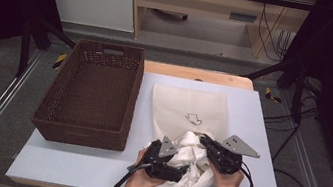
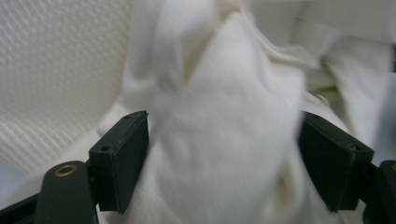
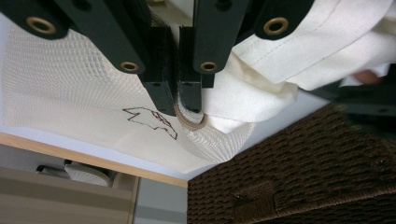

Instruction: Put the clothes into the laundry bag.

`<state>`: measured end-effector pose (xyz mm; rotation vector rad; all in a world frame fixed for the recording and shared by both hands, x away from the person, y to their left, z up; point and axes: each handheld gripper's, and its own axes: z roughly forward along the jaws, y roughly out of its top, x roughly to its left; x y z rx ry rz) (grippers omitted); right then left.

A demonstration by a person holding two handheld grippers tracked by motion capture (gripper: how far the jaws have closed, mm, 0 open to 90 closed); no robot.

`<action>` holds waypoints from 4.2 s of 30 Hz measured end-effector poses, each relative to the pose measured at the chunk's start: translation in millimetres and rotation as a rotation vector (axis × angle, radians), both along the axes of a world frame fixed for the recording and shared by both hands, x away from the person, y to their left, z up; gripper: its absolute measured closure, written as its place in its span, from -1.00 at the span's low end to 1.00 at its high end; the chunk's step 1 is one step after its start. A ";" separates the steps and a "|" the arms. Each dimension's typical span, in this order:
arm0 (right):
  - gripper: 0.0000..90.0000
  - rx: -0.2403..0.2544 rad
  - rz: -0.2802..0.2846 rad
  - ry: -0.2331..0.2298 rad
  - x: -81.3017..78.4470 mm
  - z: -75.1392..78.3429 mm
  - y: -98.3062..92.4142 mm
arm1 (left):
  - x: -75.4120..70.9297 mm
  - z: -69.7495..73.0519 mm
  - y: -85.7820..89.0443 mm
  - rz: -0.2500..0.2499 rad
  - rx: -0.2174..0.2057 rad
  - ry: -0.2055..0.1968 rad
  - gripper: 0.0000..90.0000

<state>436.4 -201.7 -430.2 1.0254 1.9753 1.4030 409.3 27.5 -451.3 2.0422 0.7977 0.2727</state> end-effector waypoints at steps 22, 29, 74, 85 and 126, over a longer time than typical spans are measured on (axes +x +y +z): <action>0.94 0.090 0.046 -0.053 -9.1 16.4 -1.0 | 2.2 11.2 -55.6 -0.022 0.091 -0.086 0.55; 0.94 0.041 0.046 -0.027 -7.6 11.8 1.5 | 16.8 6.1 -35.8 0.019 0.067 -0.100 0.29; 0.93 0.016 0.028 -0.020 -4.6 6.4 4.3 | 8.4 18.2 8.8 0.066 -0.029 -0.148 -0.49; 0.93 -0.022 0.026 0.011 0.8 -4.4 8.6 | 24.4 -13.7 14.7 0.059 -0.050 0.025 -0.02; 0.87 0.013 0.014 -0.010 -2.0 1.2 1.6 | -1.9 -24.5 -36.9 0.047 0.088 -0.065 -0.20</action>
